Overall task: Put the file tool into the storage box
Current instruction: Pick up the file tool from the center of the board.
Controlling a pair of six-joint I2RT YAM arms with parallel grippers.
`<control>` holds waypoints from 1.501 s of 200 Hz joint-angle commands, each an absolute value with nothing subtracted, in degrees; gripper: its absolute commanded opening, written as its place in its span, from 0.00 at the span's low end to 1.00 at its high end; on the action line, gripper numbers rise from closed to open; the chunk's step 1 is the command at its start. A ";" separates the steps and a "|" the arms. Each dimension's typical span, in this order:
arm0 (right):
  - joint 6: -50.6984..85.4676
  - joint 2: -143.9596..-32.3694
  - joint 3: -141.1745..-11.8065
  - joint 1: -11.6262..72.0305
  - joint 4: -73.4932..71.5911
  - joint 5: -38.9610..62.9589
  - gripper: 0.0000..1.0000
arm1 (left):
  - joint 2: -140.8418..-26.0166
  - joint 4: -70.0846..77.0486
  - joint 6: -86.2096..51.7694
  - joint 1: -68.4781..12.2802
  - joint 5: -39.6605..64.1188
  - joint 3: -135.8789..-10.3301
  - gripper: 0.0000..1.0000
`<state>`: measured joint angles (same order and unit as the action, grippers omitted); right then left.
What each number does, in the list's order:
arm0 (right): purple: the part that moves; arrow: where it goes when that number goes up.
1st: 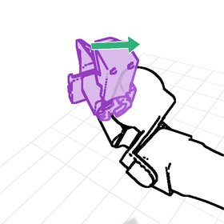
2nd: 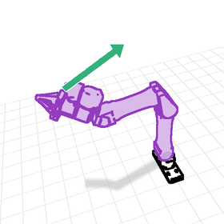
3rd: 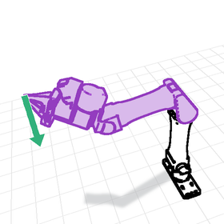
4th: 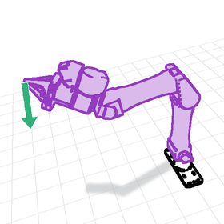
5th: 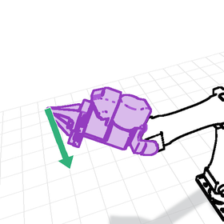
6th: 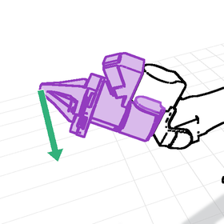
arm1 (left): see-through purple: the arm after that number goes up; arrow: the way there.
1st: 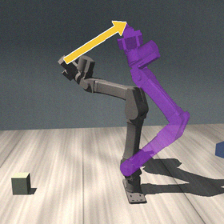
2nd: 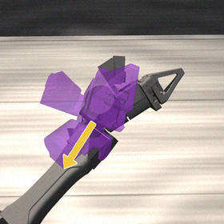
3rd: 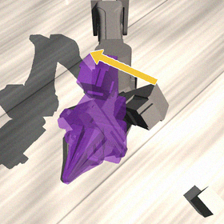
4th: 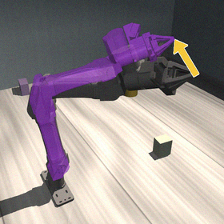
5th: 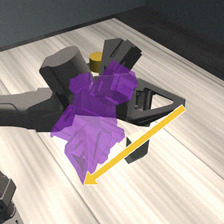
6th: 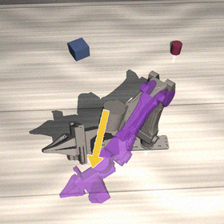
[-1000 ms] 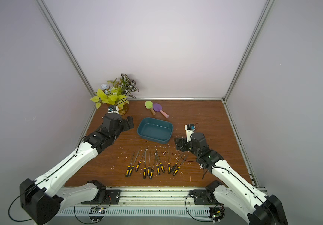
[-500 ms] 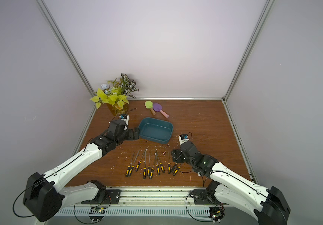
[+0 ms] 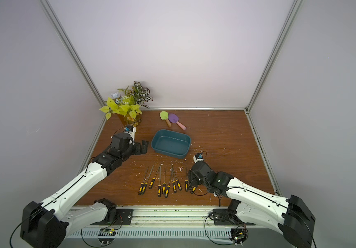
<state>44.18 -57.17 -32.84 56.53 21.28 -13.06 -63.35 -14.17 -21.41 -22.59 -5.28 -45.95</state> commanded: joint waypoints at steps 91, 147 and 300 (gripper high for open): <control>48.14 -69.41 -35.30 65.64 19.16 -16.15 0.52 | -59.54 -14.59 -21.80 -21.97 -2.64 -42.96 0.99; 47.79 -73.71 -38.41 67.71 21.97 -19.25 0.53 | -60.56 -14.06 -21.22 -21.97 -0.62 -42.98 1.00; 47.47 -81.48 -39.24 67.76 21.45 -21.61 0.45 | -60.33 -13.74 -21.16 -21.97 0.76 -42.65 1.00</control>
<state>46.92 -81.97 -39.64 67.55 20.58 -19.31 -60.38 -14.39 -21.52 -22.44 -0.12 -43.22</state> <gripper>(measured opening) 0.466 0.995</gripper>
